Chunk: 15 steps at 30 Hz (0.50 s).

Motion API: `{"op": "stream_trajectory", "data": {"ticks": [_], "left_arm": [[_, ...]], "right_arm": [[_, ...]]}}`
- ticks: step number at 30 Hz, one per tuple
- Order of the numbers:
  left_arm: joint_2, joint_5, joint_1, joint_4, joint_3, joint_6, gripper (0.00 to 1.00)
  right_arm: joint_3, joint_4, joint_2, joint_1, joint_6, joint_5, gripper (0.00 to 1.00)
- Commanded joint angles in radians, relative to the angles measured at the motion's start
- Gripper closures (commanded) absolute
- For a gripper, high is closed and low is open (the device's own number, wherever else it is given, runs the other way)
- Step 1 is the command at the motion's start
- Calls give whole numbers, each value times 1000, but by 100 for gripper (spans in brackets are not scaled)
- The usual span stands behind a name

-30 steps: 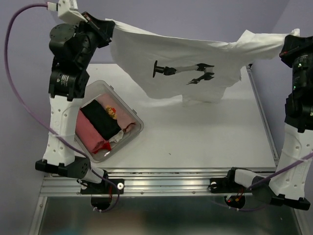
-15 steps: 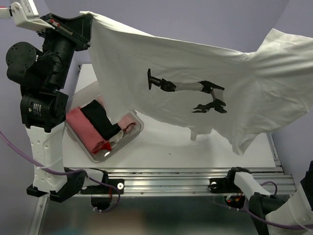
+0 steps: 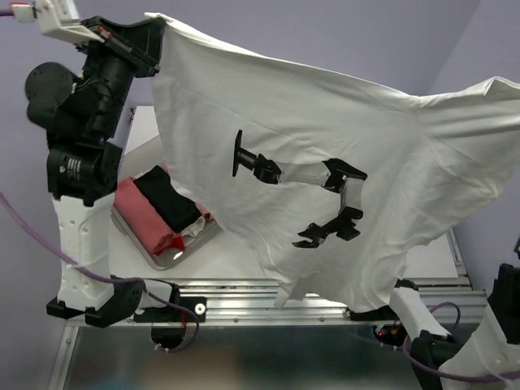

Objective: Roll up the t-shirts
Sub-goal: Pick up the T-shirt from the center of the board, then flatten out the T-shirt at the center of the board.

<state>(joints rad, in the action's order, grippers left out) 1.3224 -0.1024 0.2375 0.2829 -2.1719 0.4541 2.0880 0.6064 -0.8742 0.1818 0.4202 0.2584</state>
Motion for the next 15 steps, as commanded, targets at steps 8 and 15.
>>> {"op": "stream_trajectory", "data": {"ticks": [8, 15], "left_arm": [[415, -109, 2, -161, 92, -5, 100], [827, -178, 11, -200, -72, -18, 100]], "right_arm": [[-523, -105, -106, 1, -121, 180, 99], [-716, -270, -363, 1, -103, 194, 99]]}}
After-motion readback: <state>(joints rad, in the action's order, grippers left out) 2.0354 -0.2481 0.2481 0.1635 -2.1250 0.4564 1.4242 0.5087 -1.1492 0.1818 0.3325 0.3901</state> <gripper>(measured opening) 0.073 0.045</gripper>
